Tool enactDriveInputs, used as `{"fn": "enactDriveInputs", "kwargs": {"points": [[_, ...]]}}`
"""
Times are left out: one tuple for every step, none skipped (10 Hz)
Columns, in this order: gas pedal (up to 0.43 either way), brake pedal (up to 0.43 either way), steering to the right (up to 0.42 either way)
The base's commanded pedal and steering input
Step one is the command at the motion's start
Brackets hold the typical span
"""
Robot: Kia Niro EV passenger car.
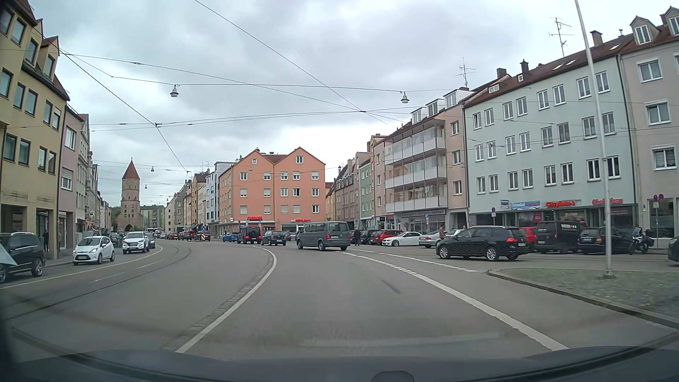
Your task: Follow the waypoints while adhering to traffic rules and regulations
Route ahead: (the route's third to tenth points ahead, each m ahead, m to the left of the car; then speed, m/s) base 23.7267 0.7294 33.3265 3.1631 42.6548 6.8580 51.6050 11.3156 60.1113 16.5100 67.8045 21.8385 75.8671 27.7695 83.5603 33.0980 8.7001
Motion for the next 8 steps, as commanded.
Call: {"fn": "enactDriveInputs", "kwargs": {"points": [[0.52,0.0,-0.05],[0.488,0.0,-0.05],[0.449,0.0,-0.05],[0.339,0.0,-0.05],[0.189,0.0,-0.049],[0.028,0.0,-0.049],[0.0,0.0,-0.049],[0.0,0.0,-0.049]]}}
